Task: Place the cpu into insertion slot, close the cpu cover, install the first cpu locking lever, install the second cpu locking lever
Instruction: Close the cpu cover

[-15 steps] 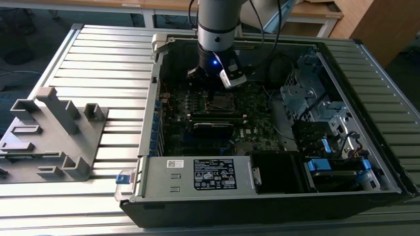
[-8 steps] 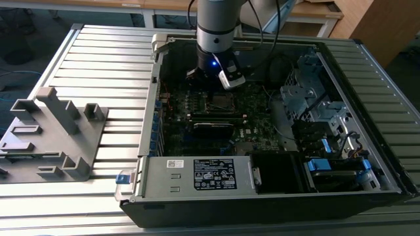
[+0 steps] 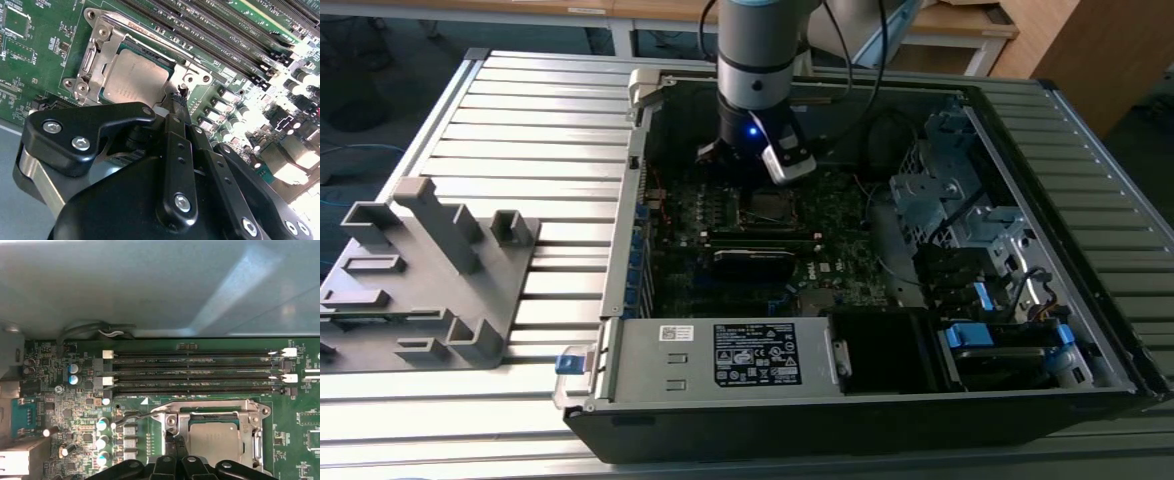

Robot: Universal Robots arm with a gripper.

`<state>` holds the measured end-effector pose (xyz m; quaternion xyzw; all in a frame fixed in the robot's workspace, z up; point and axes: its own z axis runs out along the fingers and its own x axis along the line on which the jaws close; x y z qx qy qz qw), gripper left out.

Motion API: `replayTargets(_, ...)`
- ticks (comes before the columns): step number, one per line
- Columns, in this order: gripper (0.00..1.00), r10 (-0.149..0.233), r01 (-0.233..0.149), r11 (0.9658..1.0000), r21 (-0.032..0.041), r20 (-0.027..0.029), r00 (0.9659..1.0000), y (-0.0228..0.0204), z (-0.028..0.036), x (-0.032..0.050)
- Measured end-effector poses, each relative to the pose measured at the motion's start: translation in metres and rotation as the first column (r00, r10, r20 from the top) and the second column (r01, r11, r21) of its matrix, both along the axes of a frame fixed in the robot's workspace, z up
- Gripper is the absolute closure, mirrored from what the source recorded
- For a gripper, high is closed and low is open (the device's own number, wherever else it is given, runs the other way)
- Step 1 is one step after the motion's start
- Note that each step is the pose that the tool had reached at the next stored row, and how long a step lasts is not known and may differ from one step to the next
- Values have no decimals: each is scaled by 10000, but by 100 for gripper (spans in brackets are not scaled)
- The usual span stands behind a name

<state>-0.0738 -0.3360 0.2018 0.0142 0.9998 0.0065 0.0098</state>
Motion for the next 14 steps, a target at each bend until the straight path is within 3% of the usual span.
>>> replayTargets(14, 90, 16, -16, 10000, -2, -1, 10000, 0, -31, -2)
